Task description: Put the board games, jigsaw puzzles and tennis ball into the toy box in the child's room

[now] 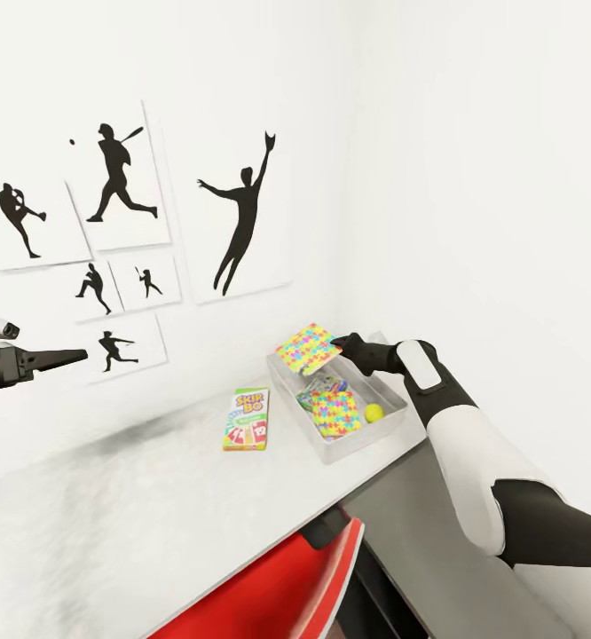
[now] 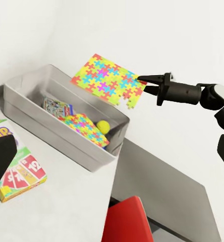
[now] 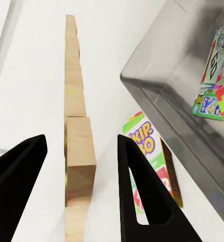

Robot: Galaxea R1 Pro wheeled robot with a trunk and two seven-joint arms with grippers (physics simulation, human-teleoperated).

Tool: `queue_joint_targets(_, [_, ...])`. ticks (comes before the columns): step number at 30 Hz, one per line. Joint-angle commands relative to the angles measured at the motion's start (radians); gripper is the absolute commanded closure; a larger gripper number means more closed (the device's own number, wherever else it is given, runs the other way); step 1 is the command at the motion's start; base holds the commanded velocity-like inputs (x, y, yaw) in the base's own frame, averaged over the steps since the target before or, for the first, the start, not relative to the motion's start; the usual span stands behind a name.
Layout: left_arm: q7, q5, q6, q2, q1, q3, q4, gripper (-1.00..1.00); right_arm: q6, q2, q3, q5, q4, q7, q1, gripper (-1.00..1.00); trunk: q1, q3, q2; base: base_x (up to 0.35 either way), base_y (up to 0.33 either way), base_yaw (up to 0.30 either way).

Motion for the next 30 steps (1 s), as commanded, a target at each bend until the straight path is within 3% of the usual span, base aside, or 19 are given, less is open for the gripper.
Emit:
queue_joint_targets(1, [-0.004,-0.001,0.011,0.0,-0.001,0.0,0.0,-1.0,0.005,0.001,-0.005,-0.011,-0.001,-0.01,-0.001,1.0,0.001,-0.002,-0.002,0.037,0.011,0.0])
queue_joint_targets(30, [-0.004,0.001,0.011,0.001,-0.001,0.0,-0.001,-1.0,0.007,0.001,-0.006,-0.011,-0.001,-0.01,-0.001,1.0,0.001,-0.002,-0.002,0.021,0.023,0.0])
